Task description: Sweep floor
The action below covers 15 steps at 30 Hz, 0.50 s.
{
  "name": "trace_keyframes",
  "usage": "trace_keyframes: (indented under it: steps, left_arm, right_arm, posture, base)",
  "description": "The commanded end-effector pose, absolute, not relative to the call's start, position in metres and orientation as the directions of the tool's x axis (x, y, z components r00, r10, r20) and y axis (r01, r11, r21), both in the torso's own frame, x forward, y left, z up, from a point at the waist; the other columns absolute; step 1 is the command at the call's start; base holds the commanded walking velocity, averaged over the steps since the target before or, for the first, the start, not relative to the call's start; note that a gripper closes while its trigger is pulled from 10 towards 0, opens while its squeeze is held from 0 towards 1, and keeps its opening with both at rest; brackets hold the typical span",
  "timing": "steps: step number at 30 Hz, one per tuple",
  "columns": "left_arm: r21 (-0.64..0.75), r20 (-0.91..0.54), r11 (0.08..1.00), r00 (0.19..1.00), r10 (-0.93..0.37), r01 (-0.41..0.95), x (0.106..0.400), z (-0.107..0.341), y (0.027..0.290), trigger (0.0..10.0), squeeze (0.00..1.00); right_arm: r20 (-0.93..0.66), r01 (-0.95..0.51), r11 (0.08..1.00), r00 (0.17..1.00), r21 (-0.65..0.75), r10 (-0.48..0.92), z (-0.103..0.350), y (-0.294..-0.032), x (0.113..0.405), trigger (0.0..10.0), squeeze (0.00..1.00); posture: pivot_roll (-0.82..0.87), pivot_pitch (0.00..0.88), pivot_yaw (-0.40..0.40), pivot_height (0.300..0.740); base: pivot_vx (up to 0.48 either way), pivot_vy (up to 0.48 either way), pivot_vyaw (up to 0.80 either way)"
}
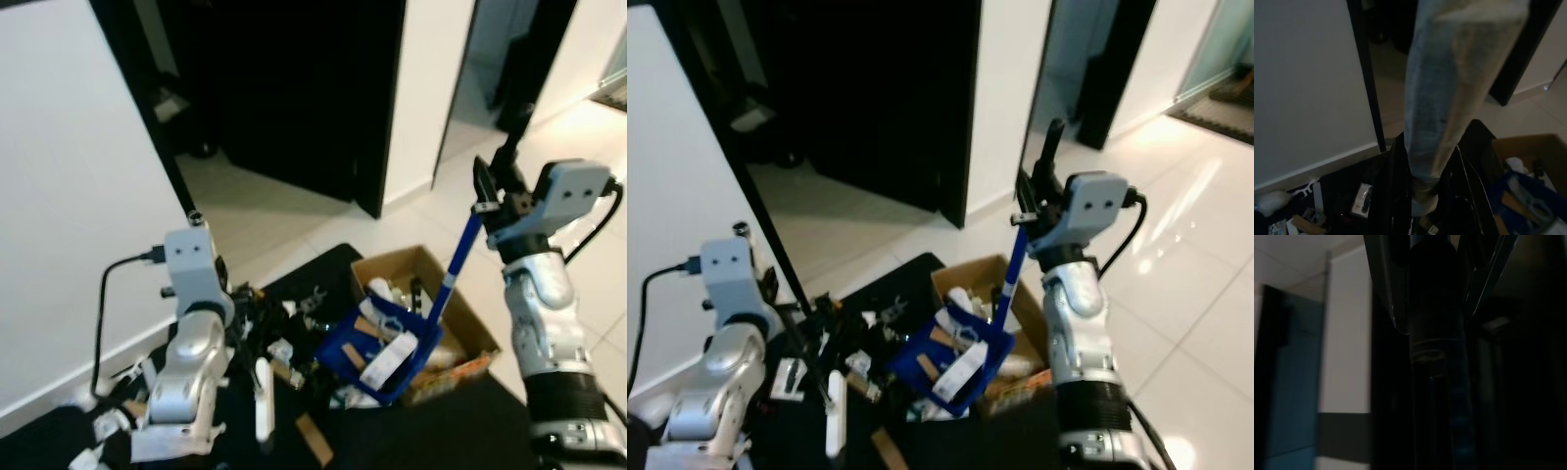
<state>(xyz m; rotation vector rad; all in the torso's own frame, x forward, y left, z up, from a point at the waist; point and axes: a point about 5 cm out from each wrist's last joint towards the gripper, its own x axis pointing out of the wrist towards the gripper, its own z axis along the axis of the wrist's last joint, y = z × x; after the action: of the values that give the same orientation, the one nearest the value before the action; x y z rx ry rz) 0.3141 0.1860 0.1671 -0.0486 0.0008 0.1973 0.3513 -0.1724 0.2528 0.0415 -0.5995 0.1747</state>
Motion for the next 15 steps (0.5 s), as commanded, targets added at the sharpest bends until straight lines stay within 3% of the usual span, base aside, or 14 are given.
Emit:
trace_keyframes:
  steps: [1, 15]
  left_arm:
    - [-0.032, 0.021, 0.978, 0.978, 0.209, -0.208, 0.3125, 0.1705, 0.1887, 10.0, 0.00]
    - [-0.031, 0.014, 0.978, 0.978, 0.207, -0.206, 0.3120, 0.1693, 0.1880, 10.0, 0.00]
  right_arm:
    - [0.609, -0.167, 0.986, 0.783, 0.011, 0.126, 0.2613, -0.1774, 0.3469, 10.0, 0.00]
    - [0.619, -0.134, 0.991, 0.778, 0.004, 0.103, 0.2659, -0.1853, 0.3466, 10.0, 0.00]
  posture:
    - [0.05, 0.159, 0.068, 0.740]
    - [0.05, 0.162, 0.069, 0.740]
  base:
    - [0.480, 0.000, 0.00]
    - [0.459, 0.000, 0.00]
